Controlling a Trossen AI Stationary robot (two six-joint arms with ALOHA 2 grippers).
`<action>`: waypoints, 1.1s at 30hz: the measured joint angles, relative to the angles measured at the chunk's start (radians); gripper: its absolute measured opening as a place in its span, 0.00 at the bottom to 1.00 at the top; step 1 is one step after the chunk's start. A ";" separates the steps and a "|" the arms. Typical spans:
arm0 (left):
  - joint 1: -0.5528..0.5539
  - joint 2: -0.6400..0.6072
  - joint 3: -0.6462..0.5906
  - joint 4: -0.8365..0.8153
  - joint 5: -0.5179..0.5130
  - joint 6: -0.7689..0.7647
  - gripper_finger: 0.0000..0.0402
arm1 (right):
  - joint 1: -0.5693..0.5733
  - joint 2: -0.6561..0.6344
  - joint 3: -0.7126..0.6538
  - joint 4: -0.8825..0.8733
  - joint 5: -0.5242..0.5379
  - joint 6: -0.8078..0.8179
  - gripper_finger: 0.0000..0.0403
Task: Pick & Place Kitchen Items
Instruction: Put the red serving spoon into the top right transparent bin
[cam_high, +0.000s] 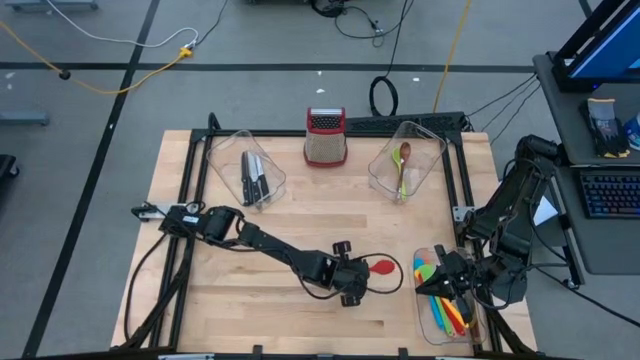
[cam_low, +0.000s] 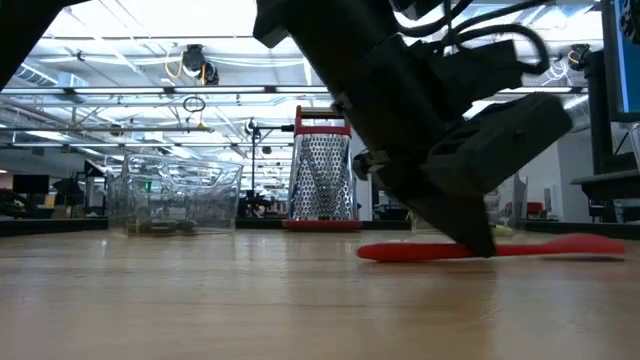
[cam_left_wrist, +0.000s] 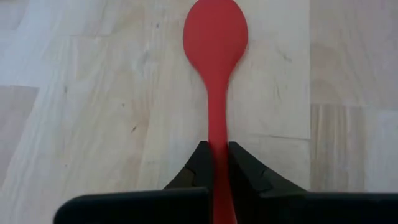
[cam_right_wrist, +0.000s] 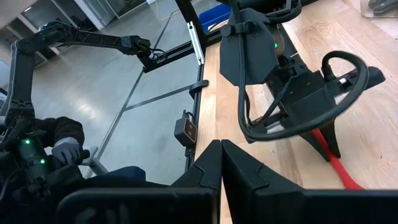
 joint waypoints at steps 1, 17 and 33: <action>0.001 -0.001 0.000 0.006 -0.002 0.007 0.03 | 0.000 0.000 0.000 0.000 0.000 0.000 0.01; 0.023 -0.098 0.003 -0.010 -0.027 0.063 0.00 | 0.000 0.000 0.000 0.000 0.030 -0.081 0.01; -0.004 -0.090 0.004 -0.313 0.089 0.000 0.39 | 0.000 0.000 0.000 -0.001 0.030 -0.090 0.01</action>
